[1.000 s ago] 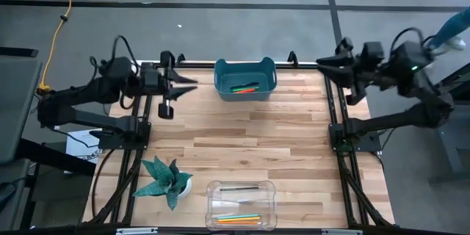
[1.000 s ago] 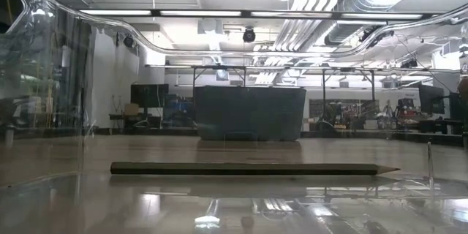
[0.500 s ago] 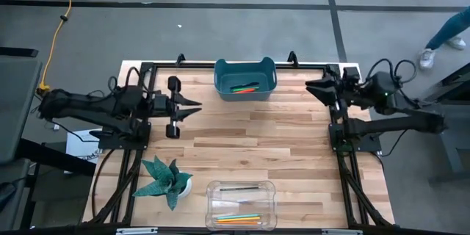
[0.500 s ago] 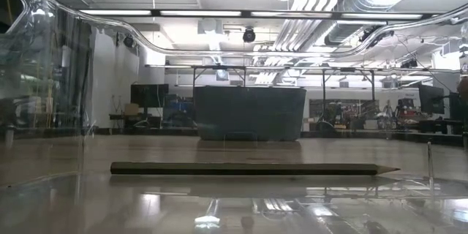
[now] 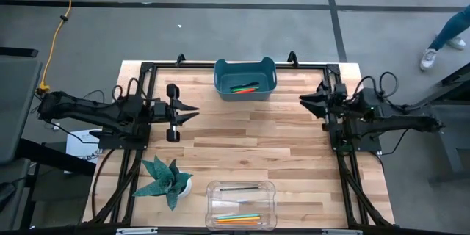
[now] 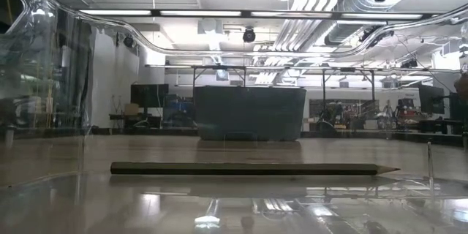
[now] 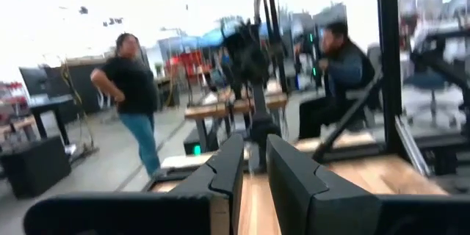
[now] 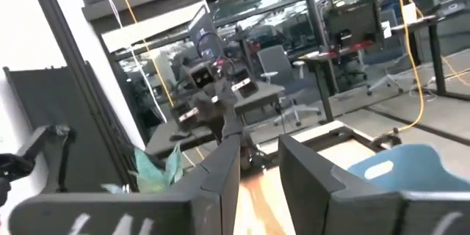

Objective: Sort pens & pencils
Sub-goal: Return to Home Position

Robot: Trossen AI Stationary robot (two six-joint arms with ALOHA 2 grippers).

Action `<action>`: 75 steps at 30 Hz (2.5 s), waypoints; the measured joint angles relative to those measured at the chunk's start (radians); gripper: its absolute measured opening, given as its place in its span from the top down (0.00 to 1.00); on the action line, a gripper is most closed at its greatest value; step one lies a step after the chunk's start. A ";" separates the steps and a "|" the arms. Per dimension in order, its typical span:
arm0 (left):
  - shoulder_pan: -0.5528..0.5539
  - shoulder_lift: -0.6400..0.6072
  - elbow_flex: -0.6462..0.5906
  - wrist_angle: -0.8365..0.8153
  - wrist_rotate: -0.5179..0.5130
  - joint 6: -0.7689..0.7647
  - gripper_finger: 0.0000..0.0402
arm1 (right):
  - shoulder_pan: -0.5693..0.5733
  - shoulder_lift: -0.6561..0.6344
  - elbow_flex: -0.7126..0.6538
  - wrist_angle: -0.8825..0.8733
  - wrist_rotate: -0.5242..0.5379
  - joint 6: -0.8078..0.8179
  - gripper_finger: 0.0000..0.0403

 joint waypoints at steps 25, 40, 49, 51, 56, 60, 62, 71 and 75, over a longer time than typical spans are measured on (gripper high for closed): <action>0.001 0.000 -0.349 0.433 -0.079 -0.015 0.87 | 0.099 -0.163 -0.417 0.384 0.120 0.027 0.79; 0.002 0.000 -0.400 0.462 -0.099 -0.007 0.87 | 0.123 -0.162 -0.426 0.306 0.168 0.048 0.79; 0.002 0.000 -0.400 0.356 -0.088 -0.047 0.87 | 0.178 -0.163 -0.476 0.372 0.209 0.040 0.79; 0.002 0.000 -0.400 0.345 -0.077 -0.055 0.87 | 0.190 -0.163 -0.476 0.370 0.210 0.028 0.79; 0.002 0.000 -0.398 0.219 -0.051 -0.102 0.87 | 0.217 -0.163 -0.476 0.313 0.243 0.022 0.79; 0.002 0.000 -0.398 0.128 -0.032 -0.141 0.87 | 0.231 -0.162 -0.476 0.236 0.244 0.072 0.79; 0.002 0.000 -0.398 0.101 -0.012 -0.155 0.87 | 0.240 -0.163 -0.476 0.193 0.244 0.101 0.79; 0.002 0.000 -0.398 -0.104 0.113 -0.222 0.87 | 0.274 -0.162 -0.476 0.067 0.243 0.162 0.79; 0.003 -0.001 -0.398 -0.198 0.139 -0.240 0.87 | 0.274 -0.162 -0.476 -0.014 0.228 0.213 0.79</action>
